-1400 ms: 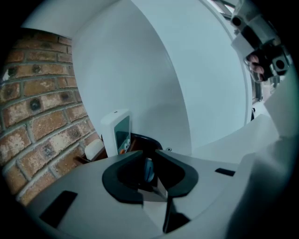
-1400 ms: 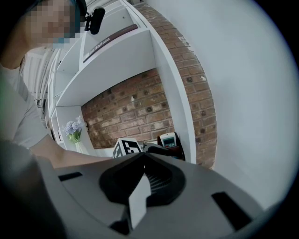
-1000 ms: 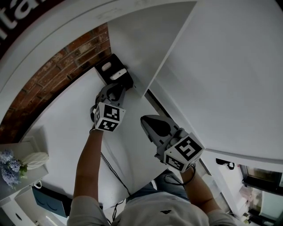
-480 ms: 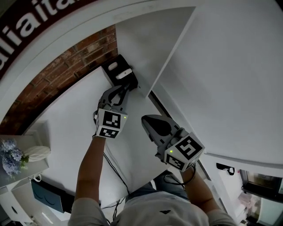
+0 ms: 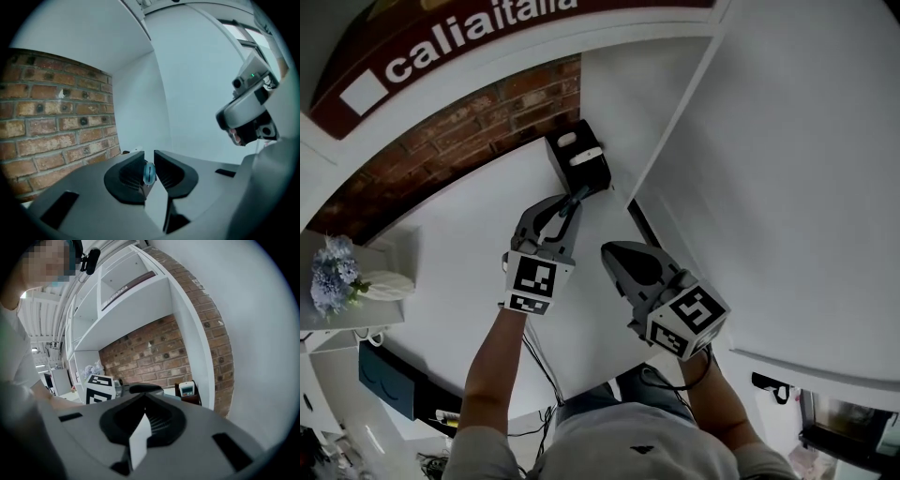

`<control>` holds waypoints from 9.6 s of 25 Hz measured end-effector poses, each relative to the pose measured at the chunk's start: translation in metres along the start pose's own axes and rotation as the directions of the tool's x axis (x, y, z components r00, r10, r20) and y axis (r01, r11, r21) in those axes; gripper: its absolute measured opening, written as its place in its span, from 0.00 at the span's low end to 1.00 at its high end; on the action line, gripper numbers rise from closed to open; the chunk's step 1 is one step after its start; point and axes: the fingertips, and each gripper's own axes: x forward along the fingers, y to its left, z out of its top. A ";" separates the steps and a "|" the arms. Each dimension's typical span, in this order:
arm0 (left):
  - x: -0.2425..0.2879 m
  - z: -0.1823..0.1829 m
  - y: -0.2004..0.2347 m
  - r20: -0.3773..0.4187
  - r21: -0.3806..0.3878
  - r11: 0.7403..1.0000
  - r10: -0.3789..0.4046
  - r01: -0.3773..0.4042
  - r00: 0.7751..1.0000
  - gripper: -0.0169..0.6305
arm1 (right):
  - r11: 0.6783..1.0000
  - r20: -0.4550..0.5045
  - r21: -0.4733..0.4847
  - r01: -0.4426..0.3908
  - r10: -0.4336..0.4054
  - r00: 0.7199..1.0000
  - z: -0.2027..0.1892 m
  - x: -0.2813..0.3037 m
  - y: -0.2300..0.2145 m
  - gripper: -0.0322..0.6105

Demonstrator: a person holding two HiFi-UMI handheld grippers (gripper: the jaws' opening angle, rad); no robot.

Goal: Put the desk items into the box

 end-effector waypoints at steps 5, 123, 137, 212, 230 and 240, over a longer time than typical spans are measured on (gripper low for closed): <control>-0.036 0.017 -0.012 0.038 -0.038 0.998 0.059 -0.057 0.998 0.14 | 0.999 0.002 -0.012 -0.049 0.049 0.999 0.001 -0.008 0.014 0.06; -0.663 -0.081 -0.062 -0.090 -0.253 0.391 0.901 -0.885 0.424 0.14 | 0.446 -0.357 -0.112 -0.888 0.816 0.455 -0.147 0.004 0.565 0.06; -0.625 -0.156 -0.017 -0.202 -0.337 0.336 0.886 -0.879 0.416 0.14 | 0.473 -0.417 -0.055 -0.879 0.789 0.451 -0.160 0.066 0.539 0.06; -0.670 -0.105 -0.078 -0.203 -0.311 0.315 0.900 -0.897 0.386 0.05 | 0.378 -0.376 -0.054 -0.924 0.850 0.370 -0.164 0.003 0.588 0.06; -0.706 -0.069 -0.118 -0.107 -0.310 0.330 0.920 -0.892 0.378 0.05 | 0.379 -0.342 -0.128 -0.916 0.851 0.400 -0.160 -0.044 0.601 0.06; -0.707 -0.066 -0.123 -0.097 -0.313 0.333 0.920 -0.890 0.379 0.04 | 0.343 -0.335 -0.186 -0.921 0.859 0.388 -0.154 -0.059 0.608 0.06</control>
